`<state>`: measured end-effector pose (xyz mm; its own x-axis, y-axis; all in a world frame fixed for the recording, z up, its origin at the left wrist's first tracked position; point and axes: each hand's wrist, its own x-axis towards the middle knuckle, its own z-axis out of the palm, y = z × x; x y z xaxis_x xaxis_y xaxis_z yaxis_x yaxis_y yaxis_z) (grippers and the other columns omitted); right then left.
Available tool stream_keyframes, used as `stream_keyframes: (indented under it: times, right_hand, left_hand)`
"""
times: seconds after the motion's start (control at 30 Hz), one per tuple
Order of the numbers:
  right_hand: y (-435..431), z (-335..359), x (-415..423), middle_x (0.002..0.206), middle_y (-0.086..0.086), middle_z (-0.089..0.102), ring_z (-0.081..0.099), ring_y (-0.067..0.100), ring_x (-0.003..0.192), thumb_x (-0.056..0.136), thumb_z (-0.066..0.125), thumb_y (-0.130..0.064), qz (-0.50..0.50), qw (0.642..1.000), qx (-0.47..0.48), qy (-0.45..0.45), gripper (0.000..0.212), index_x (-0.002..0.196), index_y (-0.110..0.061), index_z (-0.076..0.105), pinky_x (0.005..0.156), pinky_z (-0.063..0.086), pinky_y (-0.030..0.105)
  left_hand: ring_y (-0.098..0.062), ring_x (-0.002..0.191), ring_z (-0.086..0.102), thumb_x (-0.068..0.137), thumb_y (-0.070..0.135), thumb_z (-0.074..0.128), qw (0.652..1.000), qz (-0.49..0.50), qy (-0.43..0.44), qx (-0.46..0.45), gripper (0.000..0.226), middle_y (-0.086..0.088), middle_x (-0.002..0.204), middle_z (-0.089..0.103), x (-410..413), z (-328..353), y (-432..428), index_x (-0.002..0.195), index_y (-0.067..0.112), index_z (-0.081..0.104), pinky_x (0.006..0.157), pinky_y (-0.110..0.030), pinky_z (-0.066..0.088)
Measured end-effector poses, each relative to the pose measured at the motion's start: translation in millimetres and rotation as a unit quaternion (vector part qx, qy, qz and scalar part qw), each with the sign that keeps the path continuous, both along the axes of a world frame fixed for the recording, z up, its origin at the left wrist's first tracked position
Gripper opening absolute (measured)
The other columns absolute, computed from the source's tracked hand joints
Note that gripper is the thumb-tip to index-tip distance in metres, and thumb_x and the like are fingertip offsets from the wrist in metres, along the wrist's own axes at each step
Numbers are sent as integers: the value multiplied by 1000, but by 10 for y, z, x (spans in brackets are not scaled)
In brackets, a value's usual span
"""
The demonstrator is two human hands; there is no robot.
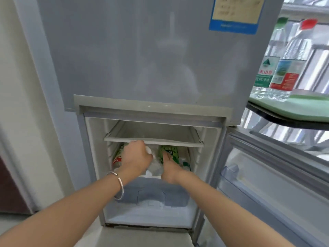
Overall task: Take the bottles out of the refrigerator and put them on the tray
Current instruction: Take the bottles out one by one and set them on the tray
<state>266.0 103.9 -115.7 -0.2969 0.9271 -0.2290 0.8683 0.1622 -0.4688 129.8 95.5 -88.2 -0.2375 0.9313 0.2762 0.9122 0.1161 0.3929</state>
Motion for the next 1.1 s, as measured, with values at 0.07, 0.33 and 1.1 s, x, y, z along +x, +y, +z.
stream_keyframes:
  times: [0.07,0.33,1.1]
  right_hand:
    - [-92,137,46,161,11,19,41,31,136,88,63,-7,23,1000,-2,0,102,155,-16,-14,107,41,36]
    - [-535,795,520,112,0,62,59,18,102,75,76,6,51,972,-123,192,72,136,-14,42,91,53,31]
    - [-1167,2798,2952,113,2,63,65,19,103,71,84,-18,-127,906,106,389,59,120,-19,52,75,55,23]
  left_hand:
    - [-26,77,68,73,39,62,996,-34,75,34,23,-3,77,70,84,202,-172,80,18,67,62,-28,53]
    - [-19,87,63,81,49,49,929,-201,179,252,35,4,93,67,513,959,-752,103,25,61,65,-29,44]
    - [-29,106,59,85,64,50,852,-356,-220,315,77,-16,127,54,2743,3002,-879,139,11,36,86,-40,52]
